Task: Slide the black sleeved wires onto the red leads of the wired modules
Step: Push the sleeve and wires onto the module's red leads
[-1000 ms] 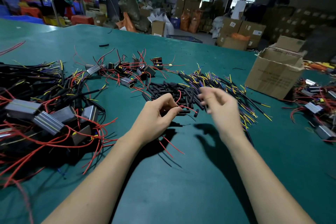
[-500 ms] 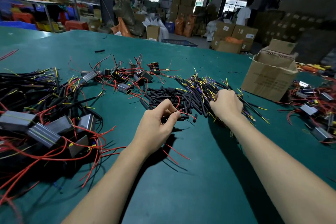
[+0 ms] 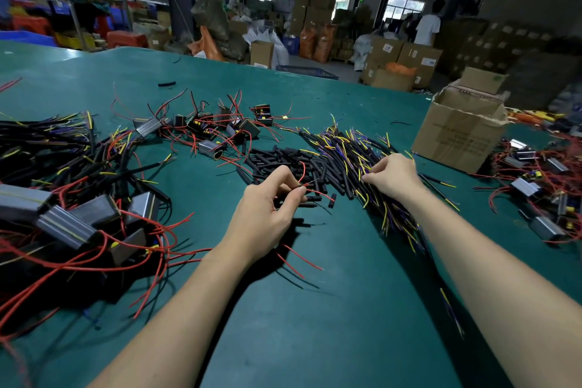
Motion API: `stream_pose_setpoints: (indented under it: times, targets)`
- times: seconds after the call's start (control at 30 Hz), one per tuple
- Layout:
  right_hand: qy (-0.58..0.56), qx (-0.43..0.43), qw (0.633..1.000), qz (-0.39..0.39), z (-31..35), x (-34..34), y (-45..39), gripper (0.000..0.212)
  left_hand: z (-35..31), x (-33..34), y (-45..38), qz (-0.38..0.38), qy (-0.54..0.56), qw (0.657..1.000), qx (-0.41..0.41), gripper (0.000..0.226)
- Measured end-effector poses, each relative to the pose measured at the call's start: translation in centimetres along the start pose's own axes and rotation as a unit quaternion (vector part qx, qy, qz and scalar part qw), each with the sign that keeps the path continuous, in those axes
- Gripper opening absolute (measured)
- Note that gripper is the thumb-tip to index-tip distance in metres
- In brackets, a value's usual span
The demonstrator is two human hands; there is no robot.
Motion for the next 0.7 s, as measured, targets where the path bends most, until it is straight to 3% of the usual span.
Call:
stream_pose_setpoints:
  times: [0.07, 0.17, 0.23, 0.33, 0.43, 0.5, 0.57, 0.63, 0.7]
  targets:
    - [0.126, -0.037, 0.991, -0.005, 0.8, 0.4, 0.4, 0.005, 0.0, 0.0, 0.0, 0.0, -0.002, 1.0, 0.0, 0.014]
    - [0.145, -0.049, 0.988, -0.016, 1.6, 0.3, 0.2, 0.006, -0.1, -0.1, 0.1, 0.002, -0.004, 1.0, 0.003, 0.015]
    - [0.078, -0.017, 0.996, -0.036, 1.0, -0.4, -0.4, 0.015, -0.1, -0.1, 0.1, 0.006, -0.003, 1.0, 0.001, 0.015]
    - [-0.061, 0.003, 0.996, -0.058, 0.1, -1.6, -0.4, 0.014, -0.2, -0.1, 0.1, 0.01, -0.004, 1.0, 0.002, 0.015]
    - [-0.235, -0.024, 0.972, -0.023, 0.3, -2.5, 1.0, 0.02, -0.2, -0.2, 0.1, 0.013, 0.001, 1.0, -0.001, 0.014]
    - [-0.287, -0.053, 0.956, 0.011, 0.8, -3.0, 2.6, 0.013, -0.3, -0.1, 0.0, 0.014, 0.002, 1.0, -0.007, 0.014]
    - [-0.397, -0.062, 0.911, 0.095, 1.4, -2.6, 4.4, 0.01, -0.3, -0.2, 0.0, 0.011, 0.006, 1.0, -0.005, 0.015]
    - [-0.511, -0.056, 0.838, 0.18, 2.1, -1.8, 6.4, 0.011, -0.3, -0.4, 0.0, 0.006, 0.018, 1.0, -0.002, 0.015]
    - [-0.57, -0.044, 0.793, 0.214, 2.7, -1.0, 7.9, 0.011, -0.2, -0.5, -0.1, 0.002, 0.027, 1.0, -0.009, 0.014]
Point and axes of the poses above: each hand's wrist, its own y-axis away from the middle knuckle, its own x-axis out of the palm, z = x × y, the point moved 4 cm from there along -y, towards the middle knuckle, and after that the axes turned 2 degrees about y, right-handed, at the moved point
